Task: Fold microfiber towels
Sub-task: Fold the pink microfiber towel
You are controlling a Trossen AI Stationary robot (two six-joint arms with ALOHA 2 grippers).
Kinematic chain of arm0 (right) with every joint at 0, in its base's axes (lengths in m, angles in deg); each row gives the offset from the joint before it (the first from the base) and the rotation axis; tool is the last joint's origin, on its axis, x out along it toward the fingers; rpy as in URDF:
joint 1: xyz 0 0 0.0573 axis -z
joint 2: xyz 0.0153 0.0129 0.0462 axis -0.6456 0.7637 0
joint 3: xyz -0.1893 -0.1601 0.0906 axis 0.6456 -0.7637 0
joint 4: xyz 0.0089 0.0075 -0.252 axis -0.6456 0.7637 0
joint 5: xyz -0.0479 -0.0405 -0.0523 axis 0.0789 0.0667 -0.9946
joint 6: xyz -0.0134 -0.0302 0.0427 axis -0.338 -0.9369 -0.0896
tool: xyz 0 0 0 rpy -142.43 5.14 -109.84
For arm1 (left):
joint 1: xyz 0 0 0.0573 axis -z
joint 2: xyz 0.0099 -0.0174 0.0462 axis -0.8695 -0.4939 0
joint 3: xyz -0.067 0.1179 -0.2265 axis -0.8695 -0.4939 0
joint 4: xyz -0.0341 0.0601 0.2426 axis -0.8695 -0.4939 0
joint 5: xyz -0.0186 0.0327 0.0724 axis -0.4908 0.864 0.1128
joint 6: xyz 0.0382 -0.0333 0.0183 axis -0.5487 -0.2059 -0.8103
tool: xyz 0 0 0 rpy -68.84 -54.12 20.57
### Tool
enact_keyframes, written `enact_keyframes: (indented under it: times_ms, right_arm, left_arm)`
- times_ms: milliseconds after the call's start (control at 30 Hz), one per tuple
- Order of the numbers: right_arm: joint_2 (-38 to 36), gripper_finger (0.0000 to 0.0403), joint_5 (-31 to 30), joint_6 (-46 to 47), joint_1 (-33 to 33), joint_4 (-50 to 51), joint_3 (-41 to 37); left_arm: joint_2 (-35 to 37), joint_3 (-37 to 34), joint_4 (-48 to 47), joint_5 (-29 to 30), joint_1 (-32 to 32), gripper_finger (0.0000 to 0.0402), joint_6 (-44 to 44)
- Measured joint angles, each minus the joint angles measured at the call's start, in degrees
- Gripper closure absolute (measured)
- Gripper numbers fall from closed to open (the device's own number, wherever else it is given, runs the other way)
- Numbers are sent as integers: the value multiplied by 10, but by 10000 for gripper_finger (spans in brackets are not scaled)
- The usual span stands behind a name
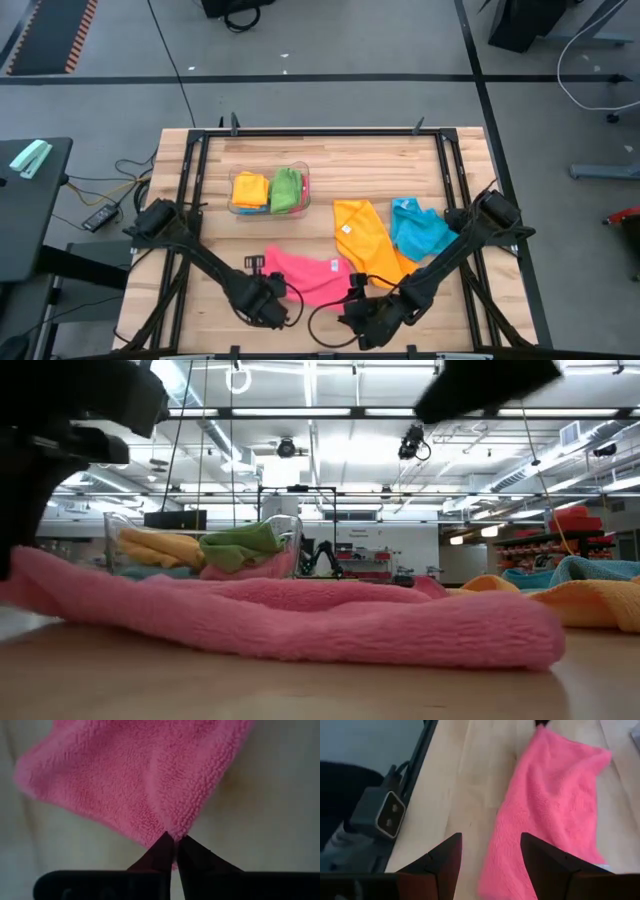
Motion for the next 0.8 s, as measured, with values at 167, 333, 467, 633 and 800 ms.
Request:
enact_keyframes:
  times_ms: [167, 333, 467, 633, 800]
  right_arm:
    - [5, 192, -8, 8, -5, -121, -80]
    - [48, 192, -40, -43, -22, -159, -97]
    - [85, 192, -85, -92, -30, -158, -79]
    - [80, 192, -117, -70, -29, -101, -77]
    - [39, 192, -89, 25, -13, 6, -78]
  left_arm:
    - [0, 0, 50, -16, 22, 387, 52]
    - [0, 0, 60, -19, 38, 392, 94]
    - [0, 0, 62, -18, 41, 370, 108]
    - [0, 0, 64, -17, 44, 365, 108]
    - [0, 0, 66, -17, 44, 385, 93]
